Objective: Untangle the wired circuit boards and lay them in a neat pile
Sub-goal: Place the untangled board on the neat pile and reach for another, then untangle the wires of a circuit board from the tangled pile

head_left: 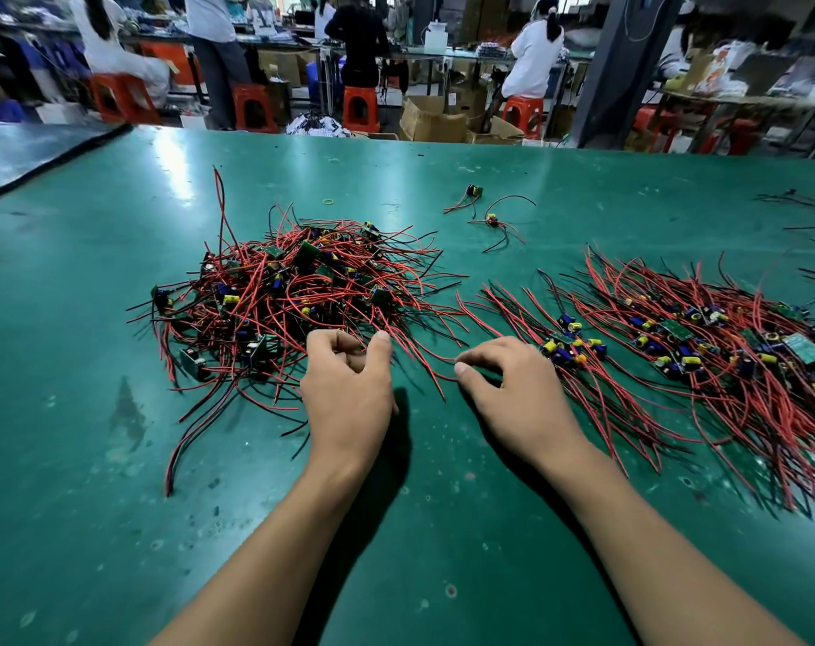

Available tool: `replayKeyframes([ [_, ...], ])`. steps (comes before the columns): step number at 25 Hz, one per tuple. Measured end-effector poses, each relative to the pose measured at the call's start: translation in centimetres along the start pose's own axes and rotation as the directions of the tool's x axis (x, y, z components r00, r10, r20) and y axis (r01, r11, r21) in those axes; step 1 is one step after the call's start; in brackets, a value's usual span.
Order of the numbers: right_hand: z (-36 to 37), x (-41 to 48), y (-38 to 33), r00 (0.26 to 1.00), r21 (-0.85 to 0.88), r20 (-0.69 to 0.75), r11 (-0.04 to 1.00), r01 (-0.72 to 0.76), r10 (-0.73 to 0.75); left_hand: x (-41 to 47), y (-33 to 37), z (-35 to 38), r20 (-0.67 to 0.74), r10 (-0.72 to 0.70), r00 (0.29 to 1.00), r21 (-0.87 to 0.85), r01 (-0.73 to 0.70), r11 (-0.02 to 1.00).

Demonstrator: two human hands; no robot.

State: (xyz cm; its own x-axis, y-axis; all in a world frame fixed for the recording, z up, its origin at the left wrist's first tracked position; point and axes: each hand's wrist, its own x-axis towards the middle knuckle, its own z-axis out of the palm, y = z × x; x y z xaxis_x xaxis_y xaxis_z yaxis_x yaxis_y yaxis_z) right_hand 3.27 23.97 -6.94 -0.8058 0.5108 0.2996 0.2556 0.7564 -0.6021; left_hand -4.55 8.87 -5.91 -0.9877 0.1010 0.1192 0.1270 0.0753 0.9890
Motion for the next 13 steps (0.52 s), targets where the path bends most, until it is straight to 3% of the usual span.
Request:
replayKeyframes([
  [2,0.1,-0.1,0.0,1.000,0.037,-0.013,0.999,0.011,-0.010,0.4,-0.1,0.0,0.070,-0.011,0.997,-0.026,0.013,1.000],
  [6,0.5,-0.2,-0.3,0.999,0.110,-0.028,0.994,0.021,-0.018,1.0,-0.3,0.1,0.189,0.018,0.982,0.114,-0.040,0.993],
  [10,0.4,-0.3,-0.6,0.999,0.154,-0.021,0.988,0.028,-0.025,1.2,0.0,0.0,0.227,-0.062,0.972,0.095,0.042,0.995],
  [13,0.2,-0.2,-0.5,0.999,0.176,-0.039,0.984,0.007,0.000,0.2,0.5,0.0,0.394,-0.016,0.919,0.064,-0.010,0.998],
])
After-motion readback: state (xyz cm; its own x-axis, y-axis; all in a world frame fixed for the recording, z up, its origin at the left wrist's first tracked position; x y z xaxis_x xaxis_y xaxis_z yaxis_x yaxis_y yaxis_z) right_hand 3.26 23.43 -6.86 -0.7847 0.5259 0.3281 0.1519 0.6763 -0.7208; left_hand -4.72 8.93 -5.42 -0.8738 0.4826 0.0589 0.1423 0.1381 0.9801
